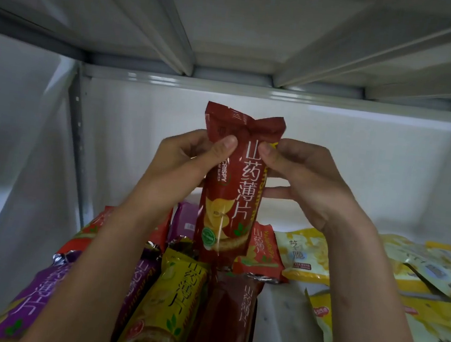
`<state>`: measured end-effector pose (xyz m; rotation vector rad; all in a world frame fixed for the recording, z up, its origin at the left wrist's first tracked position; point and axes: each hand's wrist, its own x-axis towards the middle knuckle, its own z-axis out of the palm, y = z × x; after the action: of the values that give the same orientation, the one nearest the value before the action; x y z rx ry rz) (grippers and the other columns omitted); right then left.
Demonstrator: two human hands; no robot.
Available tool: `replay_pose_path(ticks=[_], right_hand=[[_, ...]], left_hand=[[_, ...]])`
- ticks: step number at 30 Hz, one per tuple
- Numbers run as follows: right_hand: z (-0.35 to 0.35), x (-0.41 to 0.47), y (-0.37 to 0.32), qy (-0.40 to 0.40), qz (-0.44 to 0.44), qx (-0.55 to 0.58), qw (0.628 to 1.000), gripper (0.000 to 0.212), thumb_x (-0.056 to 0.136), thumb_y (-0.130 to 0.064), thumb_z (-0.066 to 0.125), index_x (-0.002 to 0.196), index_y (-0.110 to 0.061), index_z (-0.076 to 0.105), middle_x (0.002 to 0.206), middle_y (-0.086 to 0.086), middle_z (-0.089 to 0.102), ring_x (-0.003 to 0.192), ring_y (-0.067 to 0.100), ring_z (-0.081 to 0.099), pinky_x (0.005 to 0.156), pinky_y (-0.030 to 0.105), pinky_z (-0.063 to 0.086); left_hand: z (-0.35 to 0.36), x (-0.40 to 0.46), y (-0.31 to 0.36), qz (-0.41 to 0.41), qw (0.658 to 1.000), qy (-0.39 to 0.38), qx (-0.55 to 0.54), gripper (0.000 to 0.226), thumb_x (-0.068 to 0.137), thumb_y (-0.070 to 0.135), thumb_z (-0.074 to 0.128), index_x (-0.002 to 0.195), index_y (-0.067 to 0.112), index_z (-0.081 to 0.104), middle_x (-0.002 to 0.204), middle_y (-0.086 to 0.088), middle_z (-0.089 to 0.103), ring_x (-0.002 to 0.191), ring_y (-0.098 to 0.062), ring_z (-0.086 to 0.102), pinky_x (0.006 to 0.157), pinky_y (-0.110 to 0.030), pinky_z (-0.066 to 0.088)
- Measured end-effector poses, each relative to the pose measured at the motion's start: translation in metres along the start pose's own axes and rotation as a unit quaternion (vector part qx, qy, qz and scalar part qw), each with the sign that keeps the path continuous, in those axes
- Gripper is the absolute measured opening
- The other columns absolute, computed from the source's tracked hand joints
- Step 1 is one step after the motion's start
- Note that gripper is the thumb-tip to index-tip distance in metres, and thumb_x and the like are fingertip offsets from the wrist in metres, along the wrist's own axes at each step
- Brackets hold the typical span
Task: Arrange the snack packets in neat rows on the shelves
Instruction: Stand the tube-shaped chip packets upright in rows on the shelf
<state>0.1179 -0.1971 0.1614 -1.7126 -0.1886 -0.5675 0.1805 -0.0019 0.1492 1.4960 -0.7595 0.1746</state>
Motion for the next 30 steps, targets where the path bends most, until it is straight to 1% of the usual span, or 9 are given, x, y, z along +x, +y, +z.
replay_pose_path(ticks=[2, 5, 9, 11, 16, 19, 22, 27, 30], right_hand=[[0.0, 0.001, 0.0, 0.023, 0.002, -0.006, 1.0, 0.024, 0.097, -0.026, 0.071, 0.105, -0.004, 0.077, 0.1, 0.011, 0.08, 0.096, 0.031, 0.077, 0.07, 0.042, 0.066], [-0.003, 0.001, -0.002, 0.04, 0.002, -0.012, 0.999, 0.026, 0.094, -0.031, 0.074, 0.102, -0.006, 0.078, 0.095, 0.006, 0.08, 0.091, 0.026, 0.078, 0.066, 0.037, 0.064], [-0.005, 0.0, -0.002, 0.014, -0.008, -0.002, 1.0, 0.035, 0.092, -0.038, 0.072, 0.112, -0.009, 0.076, 0.106, 0.005, 0.08, 0.101, 0.021, 0.076, 0.079, 0.033, 0.063], [-0.003, 0.0, -0.003, 0.03, -0.037, 0.038, 0.998, 0.03, 0.095, -0.03, 0.071, 0.116, -0.008, 0.076, 0.109, 0.011, 0.079, 0.104, 0.024, 0.075, 0.081, 0.036, 0.063], [0.003, 0.002, -0.006, 0.122, -0.079, 0.042, 0.989, 0.011, 0.096, -0.014, 0.073, 0.104, -0.007, 0.077, 0.095, 0.027, 0.072, 0.077, 0.015, 0.075, 0.062, 0.028, 0.06], [0.002, 0.001, -0.01, 0.152, -0.083, 0.058, 0.983, 0.008, 0.096, -0.016, 0.073, 0.098, -0.008, 0.076, 0.086, 0.013, 0.071, 0.071, 0.01, 0.071, 0.061, 0.026, 0.059], [-0.001, -0.001, -0.013, 0.128, -0.066, 0.057, 0.988, 0.009, 0.096, -0.022, 0.073, 0.094, -0.013, 0.077, 0.081, 0.001, 0.075, 0.074, 0.011, 0.072, 0.064, 0.026, 0.059], [0.001, -0.002, -0.014, 0.163, -0.073, 0.044, 0.983, 0.012, 0.095, -0.017, 0.075, 0.085, -0.01, 0.074, 0.071, -0.005, 0.074, 0.069, 0.009, 0.072, 0.062, 0.03, 0.061], [0.0, -0.001, -0.015, 0.17, -0.069, 0.069, 0.981, 0.016, 0.096, -0.021, 0.074, 0.083, -0.011, 0.073, 0.074, -0.004, 0.075, 0.07, 0.01, 0.071, 0.062, 0.028, 0.059]], left_hand=[[0.0, 0.0, -0.001, -0.012, 0.999, -0.035, 0.002, 0.048, 0.082, 0.049, 0.069, 0.112, 0.012, 0.075, 0.105, 0.0, 0.08, 0.098, -0.014, 0.077, 0.083, -0.026, 0.063], [0.0, 0.0, -0.004, -0.02, 0.998, -0.062, -0.003, 0.041, 0.083, 0.038, 0.072, 0.112, 0.009, 0.077, 0.105, -0.002, 0.081, 0.099, -0.019, 0.078, 0.085, -0.026, 0.063], [-0.005, 0.001, -0.006, -0.002, 0.997, -0.071, -0.009, 0.029, 0.092, 0.018, 0.071, 0.117, 0.006, 0.075, 0.108, -0.006, 0.081, 0.1, -0.022, 0.078, 0.084, -0.027, 0.062], [-0.006, 0.001, -0.008, 0.005, 0.996, -0.088, 0.01, 0.029, 0.093, 0.016, 0.071, 0.12, 0.007, 0.075, 0.111, -0.005, 0.08, 0.103, -0.021, 0.077, 0.09, -0.031, 0.062], [-0.001, -0.001, -0.006, -0.028, 0.991, -0.131, 0.007, 0.044, 0.082, 0.029, 0.076, 0.124, 0.013, 0.073, 0.116, 0.001, 0.079, 0.107, -0.016, 0.076, 0.092, -0.028, 0.061], [0.0, -0.002, -0.009, -0.06, 0.978, -0.193, 0.045, 0.046, 0.075, 0.032, 0.079, 0.118, 0.018, 0.075, 0.112, 0.002, 0.08, 0.105, -0.015, 0.076, 0.088, -0.025, 0.061], [0.001, -0.002, -0.015, -0.053, 0.981, -0.18, 0.051, 0.036, 0.07, 0.03, 0.081, 0.104, 0.02, 0.079, 0.102, 0.001, 0.082, 0.098, -0.016, 0.078, 0.084, -0.025, 0.061], [0.0, -0.001, -0.017, -0.051, 0.977, -0.201, 0.044, 0.04, 0.074, 0.03, 0.08, 0.112, 0.019, 0.077, 0.11, 0.001, 0.081, 0.104, -0.017, 0.077, 0.089, -0.027, 0.061], [-0.003, -0.003, -0.014, -0.048, 0.972, -0.226, 0.04, 0.044, 0.077, 0.027, 0.079, 0.119, 0.015, 0.076, 0.116, -0.001, 0.079, 0.112, -0.019, 0.074, 0.096, -0.031, 0.059]])
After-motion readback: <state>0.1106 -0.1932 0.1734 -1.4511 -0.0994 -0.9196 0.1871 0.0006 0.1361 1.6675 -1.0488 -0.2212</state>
